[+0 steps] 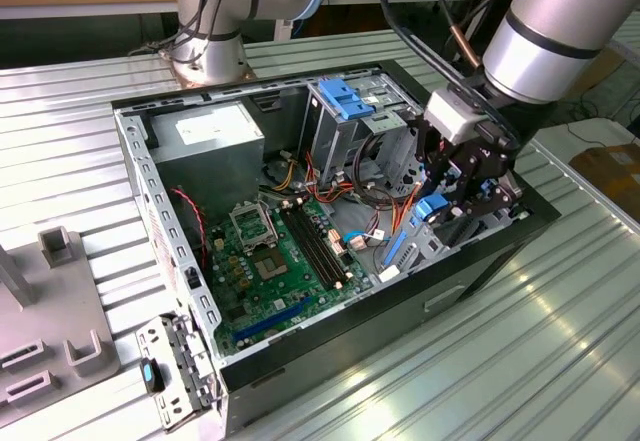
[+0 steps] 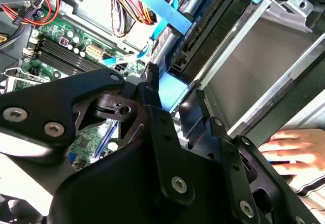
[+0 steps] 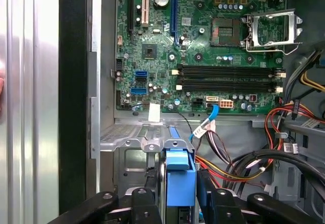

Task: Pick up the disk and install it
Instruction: 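Insert the disk into the insertion slot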

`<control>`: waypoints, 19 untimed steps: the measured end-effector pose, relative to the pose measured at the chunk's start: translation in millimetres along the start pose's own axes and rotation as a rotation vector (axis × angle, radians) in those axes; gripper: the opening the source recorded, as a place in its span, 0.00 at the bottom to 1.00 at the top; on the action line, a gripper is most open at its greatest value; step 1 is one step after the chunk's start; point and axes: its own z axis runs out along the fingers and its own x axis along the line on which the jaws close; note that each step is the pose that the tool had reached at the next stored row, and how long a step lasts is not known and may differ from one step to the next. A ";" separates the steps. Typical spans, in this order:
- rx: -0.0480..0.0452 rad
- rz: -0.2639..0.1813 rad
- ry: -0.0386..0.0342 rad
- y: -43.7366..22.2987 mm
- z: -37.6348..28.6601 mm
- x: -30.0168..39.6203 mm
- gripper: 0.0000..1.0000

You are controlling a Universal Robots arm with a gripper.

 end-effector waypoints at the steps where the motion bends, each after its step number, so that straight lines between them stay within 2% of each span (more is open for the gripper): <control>1: 0.0003 0.000 -0.0013 -0.1 -6.6 0.0 0.44; 2: 0.0000 0.000 -0.0001 -0.3 -14.8 0.0 0.44; 3: 0.0000 0.000 0.0000 -0.3 -20.0 0.0 0.44; 5: -0.0001 0.000 0.0001 -2.6 -20.2 0.1 0.44; 6: -0.0004 0.000 0.0000 -8.5 -20.0 0.2 0.44; 8: -0.0005 0.000 -0.0002 -11.8 -19.9 -0.9 0.44; 11: -0.0005 0.000 -0.0001 -13.5 -19.8 -9.1 0.44; 12: -0.0004 0.000 -0.0001 -14.6 -19.7 -9.6 0.44; 13: -0.0005 0.000 -0.0001 -18.5 -19.4 -9.5 0.44; 19: -0.0005 0.000 0.0000 -19.3 -19.4 -9.5 0.44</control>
